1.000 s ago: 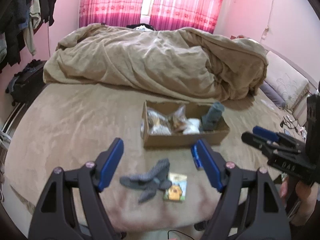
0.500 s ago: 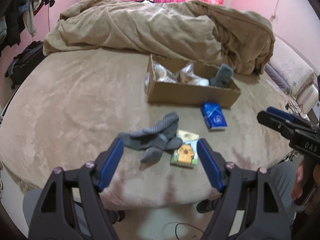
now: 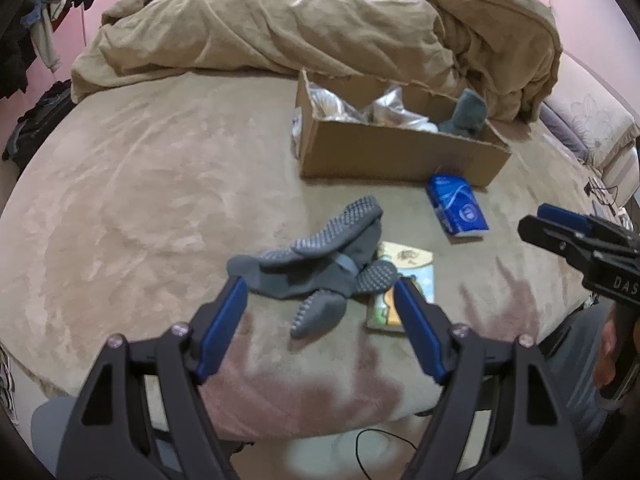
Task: Organize objects
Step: 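Grasp the grey gloves with the left tool while the right tool grasps the blue tissue pack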
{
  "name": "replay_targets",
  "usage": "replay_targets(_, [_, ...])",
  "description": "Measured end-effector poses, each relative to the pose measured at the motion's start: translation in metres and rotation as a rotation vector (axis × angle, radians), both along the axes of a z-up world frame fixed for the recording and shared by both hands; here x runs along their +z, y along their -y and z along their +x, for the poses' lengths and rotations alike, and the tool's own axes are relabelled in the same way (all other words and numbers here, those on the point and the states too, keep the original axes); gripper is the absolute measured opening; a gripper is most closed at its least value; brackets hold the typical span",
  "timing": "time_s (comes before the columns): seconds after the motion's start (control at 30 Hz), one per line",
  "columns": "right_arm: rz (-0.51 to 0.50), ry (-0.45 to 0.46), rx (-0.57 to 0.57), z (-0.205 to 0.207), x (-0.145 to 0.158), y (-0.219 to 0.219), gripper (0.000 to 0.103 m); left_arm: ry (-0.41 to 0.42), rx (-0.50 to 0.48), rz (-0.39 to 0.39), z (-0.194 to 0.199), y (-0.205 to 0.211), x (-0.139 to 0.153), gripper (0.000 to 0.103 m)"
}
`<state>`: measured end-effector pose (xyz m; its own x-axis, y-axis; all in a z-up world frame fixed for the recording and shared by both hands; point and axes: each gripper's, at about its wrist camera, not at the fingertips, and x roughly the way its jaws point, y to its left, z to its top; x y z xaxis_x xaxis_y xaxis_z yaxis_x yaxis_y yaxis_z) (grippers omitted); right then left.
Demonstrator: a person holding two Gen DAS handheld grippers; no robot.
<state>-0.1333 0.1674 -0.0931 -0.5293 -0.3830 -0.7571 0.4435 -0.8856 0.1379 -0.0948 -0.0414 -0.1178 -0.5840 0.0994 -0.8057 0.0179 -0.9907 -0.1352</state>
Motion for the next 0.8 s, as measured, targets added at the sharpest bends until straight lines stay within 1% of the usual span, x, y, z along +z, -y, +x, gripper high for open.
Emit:
replay_targets(0.27, [0.013, 0.019, -0.008, -0.021, -0.023, 0.002, 0.069, 0.052, -0.007, -0.022, -0.019, 0.0, -0.029, 0.076])
replay_targets(0.37, [0.013, 0.028, -0.012, -0.03, -0.033, 0.002, 0.069, 0.068, -0.005, -0.018, -0.023, 0.0, -0.038, 0.072])
replay_targets(0.4, [0.013, 0.033, -0.012, -0.033, -0.036, 0.002, 0.069, 0.076, -0.002, -0.014, -0.024, 0.001, -0.041, 0.067])
replay_targets(0.47, [0.008, 0.044, -0.015, -0.038, -0.041, 0.003, 0.07, 0.082, -0.002, -0.026, -0.026, 0.0, -0.046, 0.064])
replay_targets(0.6, [-0.016, 0.089, -0.023, -0.05, -0.054, 0.004, 0.07, 0.066, -0.022, -0.037, -0.027, -0.006, -0.045, 0.053])
replay_targets(0.67, [-0.013, 0.102, -0.025, -0.054, -0.059, 0.006, 0.069, 0.059, -0.023, -0.038, -0.027, -0.008, -0.044, 0.049])
replay_targets(0.7, [-0.007, 0.106, -0.023, -0.055, -0.062, 0.007, 0.07, 0.05, -0.022, -0.033, -0.026, -0.008, -0.043, 0.04])
replay_targets(0.73, [-0.006, 0.106, -0.021, -0.057, -0.063, 0.009, 0.069, 0.04, -0.016, -0.028, -0.024, -0.008, -0.042, 0.035])
replay_targets(0.8, [0.006, 0.107, -0.011, -0.059, -0.067, 0.013, 0.069, 0.027, 0.003, -0.018, -0.021, -0.008, -0.039, 0.031])
